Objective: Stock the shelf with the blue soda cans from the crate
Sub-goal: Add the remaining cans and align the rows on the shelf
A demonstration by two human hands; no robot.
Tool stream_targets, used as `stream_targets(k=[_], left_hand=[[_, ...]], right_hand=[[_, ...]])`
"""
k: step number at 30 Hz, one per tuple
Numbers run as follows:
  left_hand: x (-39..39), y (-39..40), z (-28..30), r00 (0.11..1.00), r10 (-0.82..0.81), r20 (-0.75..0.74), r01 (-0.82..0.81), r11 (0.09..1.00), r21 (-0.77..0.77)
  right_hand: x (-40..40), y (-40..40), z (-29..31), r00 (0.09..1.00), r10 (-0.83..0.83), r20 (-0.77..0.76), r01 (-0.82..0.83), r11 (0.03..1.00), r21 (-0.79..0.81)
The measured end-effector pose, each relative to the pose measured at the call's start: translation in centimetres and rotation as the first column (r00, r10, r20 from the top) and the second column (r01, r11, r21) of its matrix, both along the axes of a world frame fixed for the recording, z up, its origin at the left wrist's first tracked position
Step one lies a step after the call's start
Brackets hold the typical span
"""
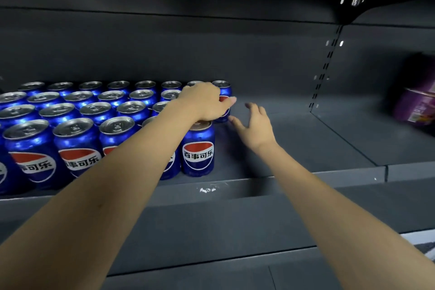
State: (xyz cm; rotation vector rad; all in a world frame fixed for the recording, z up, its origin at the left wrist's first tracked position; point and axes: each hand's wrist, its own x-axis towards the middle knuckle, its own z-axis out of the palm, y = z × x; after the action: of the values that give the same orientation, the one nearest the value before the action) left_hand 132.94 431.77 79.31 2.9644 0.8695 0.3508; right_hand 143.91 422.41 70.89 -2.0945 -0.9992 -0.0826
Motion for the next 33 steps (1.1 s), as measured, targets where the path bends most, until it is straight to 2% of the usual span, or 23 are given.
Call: stream_targets(k=[5, 10, 13, 18, 23, 27, 33], left_hand=[[-1.6, -4.5, 0.0, 0.994, -0.11, 0.016, 0.108, 0.991, 0.073], [-3.8, -10.2, -3.2, 0.979, -0.198, -0.046, 0.202, 0.974, 0.105], [-4.8, -14.5, -6.2, 0.973, -0.225, -0.044, 0.227, 0.972, 0.053], [-6.2, -21.8, -13.2, 0.954, -0.299, -0.015, 0.288, 0.93, -0.23], [-7.9, -27.2, -22.3, 0.959, -0.272, -0.083, 0.205, 0.861, -0.465], [-10.1, -29.9, -29.9, 0.955, -0.248, -0.163, 0.112, 0.808, -0.579], [-13.6, -32.6, -41.4, 0.943, -0.131, -0.307, -0.086, 0.793, -0.603]], right_hand=[[-2.3, -2.8, -0.2, 0.997, -0.017, 0.072, 0.016, 1.0, 0.006], [-4.4, -7.9, -1.5, 0.974, -0.096, 0.206, 0.094, 0.995, 0.019], [-5.3, -12.1, -3.9, 0.96, -0.113, 0.257, 0.105, 0.993, 0.047], [-7.2, -20.3, -10.5, 0.971, -0.184, 0.149, 0.192, 0.981, -0.037], [-9.3, -27.3, -18.9, 0.978, -0.201, 0.06, 0.21, 0.943, -0.26], [-11.4, -30.9, -24.9, 0.976, -0.214, -0.028, 0.184, 0.893, -0.412], [-14.3, -34.8, -34.1, 0.964, -0.217, -0.152, 0.092, 0.813, -0.575]])
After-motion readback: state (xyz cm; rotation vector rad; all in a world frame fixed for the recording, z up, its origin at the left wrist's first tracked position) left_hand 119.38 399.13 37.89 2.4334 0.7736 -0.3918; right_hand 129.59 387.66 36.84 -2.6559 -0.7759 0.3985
